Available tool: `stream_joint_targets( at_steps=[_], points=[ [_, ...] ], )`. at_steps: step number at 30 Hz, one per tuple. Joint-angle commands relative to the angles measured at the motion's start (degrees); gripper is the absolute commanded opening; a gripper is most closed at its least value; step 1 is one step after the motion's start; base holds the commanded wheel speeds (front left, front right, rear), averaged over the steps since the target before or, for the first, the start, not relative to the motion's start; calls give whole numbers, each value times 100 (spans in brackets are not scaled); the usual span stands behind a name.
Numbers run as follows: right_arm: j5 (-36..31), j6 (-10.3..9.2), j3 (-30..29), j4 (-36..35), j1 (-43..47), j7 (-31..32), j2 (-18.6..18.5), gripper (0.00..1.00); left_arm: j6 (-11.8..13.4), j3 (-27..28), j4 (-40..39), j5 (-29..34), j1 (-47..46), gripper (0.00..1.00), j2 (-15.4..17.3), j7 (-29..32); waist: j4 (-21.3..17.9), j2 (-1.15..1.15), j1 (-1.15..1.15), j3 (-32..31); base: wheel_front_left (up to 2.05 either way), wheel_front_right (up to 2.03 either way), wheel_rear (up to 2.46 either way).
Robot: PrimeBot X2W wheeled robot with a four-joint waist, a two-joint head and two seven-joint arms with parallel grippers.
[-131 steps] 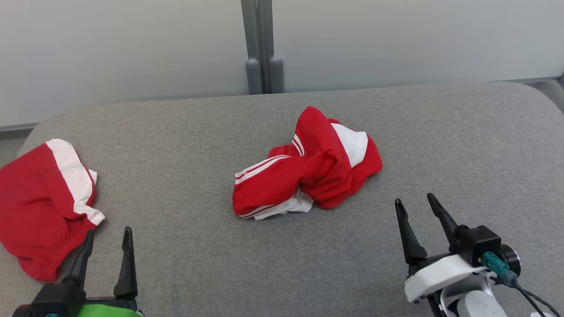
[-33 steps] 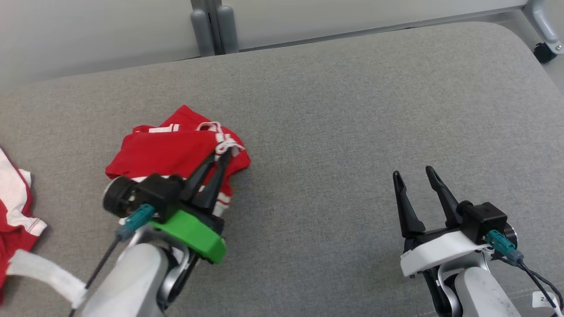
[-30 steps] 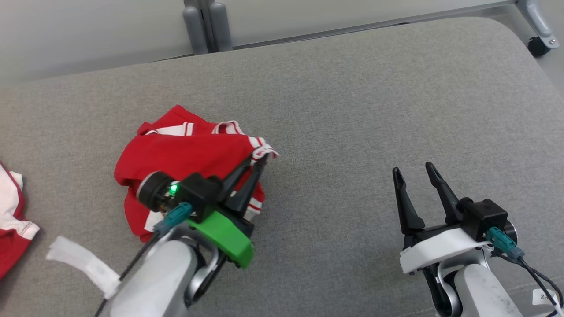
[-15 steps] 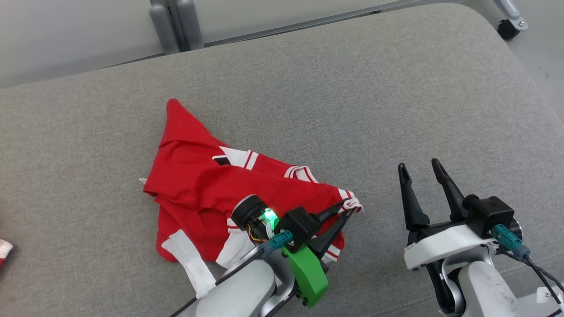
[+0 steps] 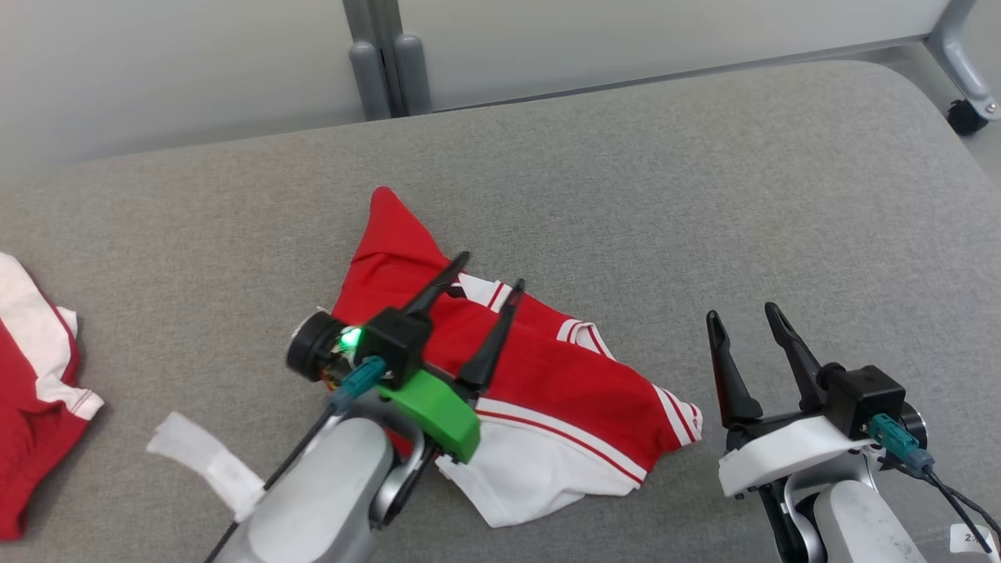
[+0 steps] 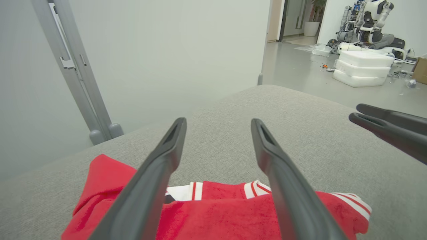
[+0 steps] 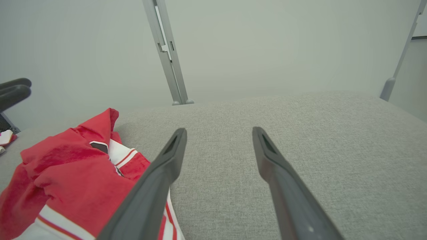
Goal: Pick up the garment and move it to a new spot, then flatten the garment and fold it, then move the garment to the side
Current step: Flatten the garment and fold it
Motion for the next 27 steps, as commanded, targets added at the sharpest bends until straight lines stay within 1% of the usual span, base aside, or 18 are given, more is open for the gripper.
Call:
stream_joint_targets(
  at_steps=[1, 5, 9, 13, 17, 22, 27],
  points=[
    [-8, -6, 3, 23, 67, -16, -18, 100, 106, 225, -154, 48, 248, 100, 164, -22, 246, 0, 0, -216, 0, 0, 0],
    [-17, -6, 14, 42, 136, -16, -19, 100, 305, 940, -608, 166, 717, 100, 580, -23, 385, 0, 0, -308, 0, 0, 0],
    [-59, -6, -15, 38, 181, -16, -18, 100, 480, 1700, -1053, 329, 1272, 100, 899, -23, 491, 0, 0, -363, 0, 0, 0],
    [-89, -6, -32, 56, 214, -16, -19, 100, 589, 2431, -1434, 415, 1812, 100, 1028, -25, 570, 0, 0, -415, 0, 0, 0],
    [-115, -6, -22, 75, 244, -16, -19, 100, 635, 3084, -1723, 541, 2377, 100, 1006, -24, 629, 0, 0, -479, 0, 0, 0],
    [-124, -6, -38, 72, 271, -16, -18, 100, 448, 3645, -2031, 702, 2960, 100, 887, -24, 698, 0, 0, -500, 0, 0, 0],
    [-130, -6, -47, 99, 295, -16, -20, 100, 149, 3932, -2096, 841, 3314, 100, 686, -25, 753, 0, 0, -460, 0, 0, 0]
  ],
)
